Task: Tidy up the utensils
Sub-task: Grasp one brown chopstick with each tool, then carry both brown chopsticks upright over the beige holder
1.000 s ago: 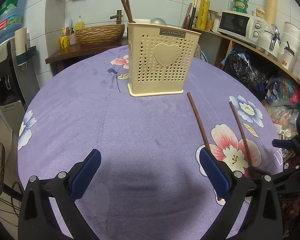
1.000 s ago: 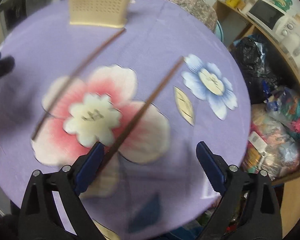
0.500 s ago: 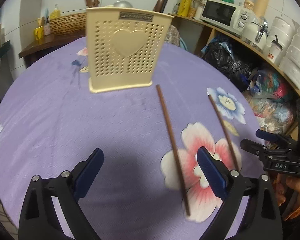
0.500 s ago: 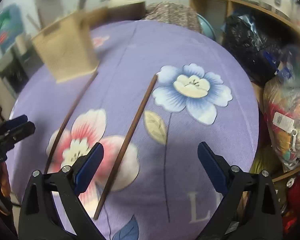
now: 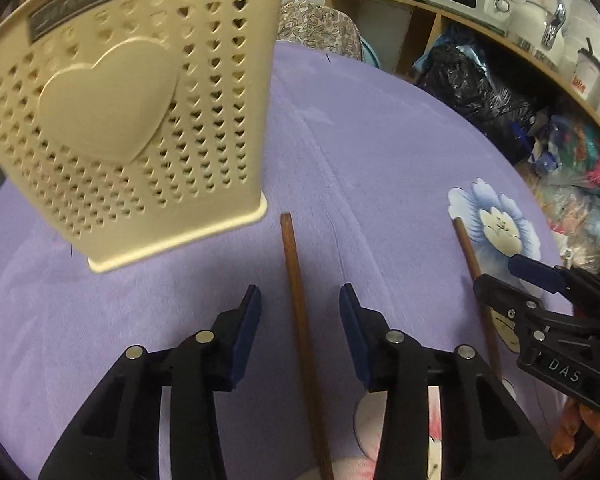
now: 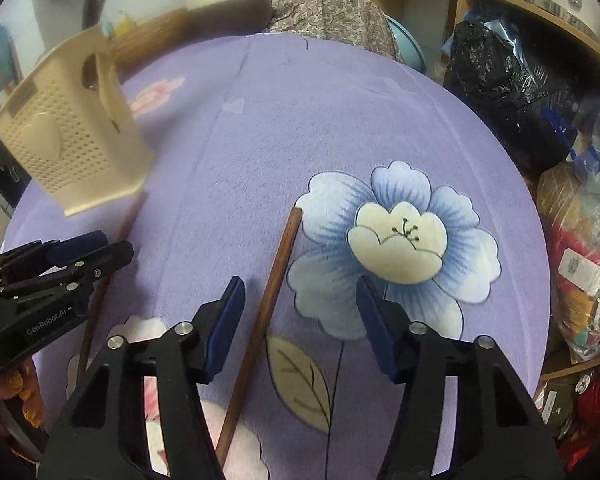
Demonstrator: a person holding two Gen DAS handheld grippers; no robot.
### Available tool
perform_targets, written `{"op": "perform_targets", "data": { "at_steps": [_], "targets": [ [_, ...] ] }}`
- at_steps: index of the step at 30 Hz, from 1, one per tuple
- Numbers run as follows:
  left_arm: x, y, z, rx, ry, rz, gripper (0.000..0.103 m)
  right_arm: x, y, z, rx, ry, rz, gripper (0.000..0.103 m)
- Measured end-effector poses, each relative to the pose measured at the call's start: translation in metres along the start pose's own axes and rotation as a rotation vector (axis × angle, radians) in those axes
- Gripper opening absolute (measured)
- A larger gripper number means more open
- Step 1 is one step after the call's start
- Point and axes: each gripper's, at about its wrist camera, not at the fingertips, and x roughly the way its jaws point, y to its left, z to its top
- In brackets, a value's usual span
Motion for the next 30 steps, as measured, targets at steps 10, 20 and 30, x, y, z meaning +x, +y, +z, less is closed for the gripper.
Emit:
{"op": "perform_targets", "data": {
  "at_steps": [10,20,30],
  "targets": [
    [0.012,0.000,0.019,0.030,-0.002,0.069,0.009,0.019,0.018,0.018,-0.031,-0.017,-0.069,0.018],
    [0.002,-0.002,0.012,0.022,-0.057,0.063,0.008,0.018,0.009,0.020,0.006,-0.043,0.016,0.010],
    [-0.122,0.030,-0.001,-0.021,-0.310,-0.063,0.008,-0.074,-0.001,0.019,0.039,-0.198,0.295,0.009]
  ]
}}
